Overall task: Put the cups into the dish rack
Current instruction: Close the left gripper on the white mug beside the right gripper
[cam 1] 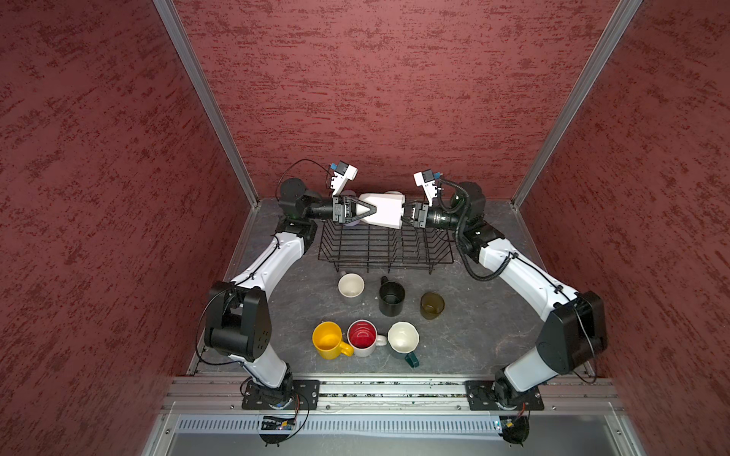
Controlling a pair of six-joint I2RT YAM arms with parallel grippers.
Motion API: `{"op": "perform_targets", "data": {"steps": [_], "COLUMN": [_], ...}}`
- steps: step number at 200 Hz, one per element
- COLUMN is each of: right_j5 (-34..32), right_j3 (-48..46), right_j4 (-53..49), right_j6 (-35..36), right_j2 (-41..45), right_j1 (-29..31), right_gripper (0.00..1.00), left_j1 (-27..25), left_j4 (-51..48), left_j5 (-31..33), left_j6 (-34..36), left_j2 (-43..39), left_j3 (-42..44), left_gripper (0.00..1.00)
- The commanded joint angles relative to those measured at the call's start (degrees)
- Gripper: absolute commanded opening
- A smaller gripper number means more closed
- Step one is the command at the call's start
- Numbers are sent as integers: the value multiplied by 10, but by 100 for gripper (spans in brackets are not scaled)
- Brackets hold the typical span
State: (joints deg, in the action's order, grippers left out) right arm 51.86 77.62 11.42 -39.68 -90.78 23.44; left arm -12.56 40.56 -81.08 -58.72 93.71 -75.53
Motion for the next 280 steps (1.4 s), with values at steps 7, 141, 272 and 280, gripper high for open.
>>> {"op": "perform_targets", "data": {"steps": [7,141,272,280], "right_j5": [11,14,-1,-3], "right_j3": [32,15,9,9], "right_j4": [71,124,109,106], "right_j6": [-25,-75,-78,-77], "right_j2": [-1,-18,-14,-15], "right_j1": [3,19,30,31], "right_gripper": [0,0,0,0], "left_j1": [-11,-18,-19,-19], "left_j4": [50,67,77,77], "left_j5": [-23,-8,15,16], "left_j6": [-3,26,74,75], "left_j2": [2,2,11,11], "left_j3": [12,14,30,30], "left_gripper": [100,99,97,97]}}
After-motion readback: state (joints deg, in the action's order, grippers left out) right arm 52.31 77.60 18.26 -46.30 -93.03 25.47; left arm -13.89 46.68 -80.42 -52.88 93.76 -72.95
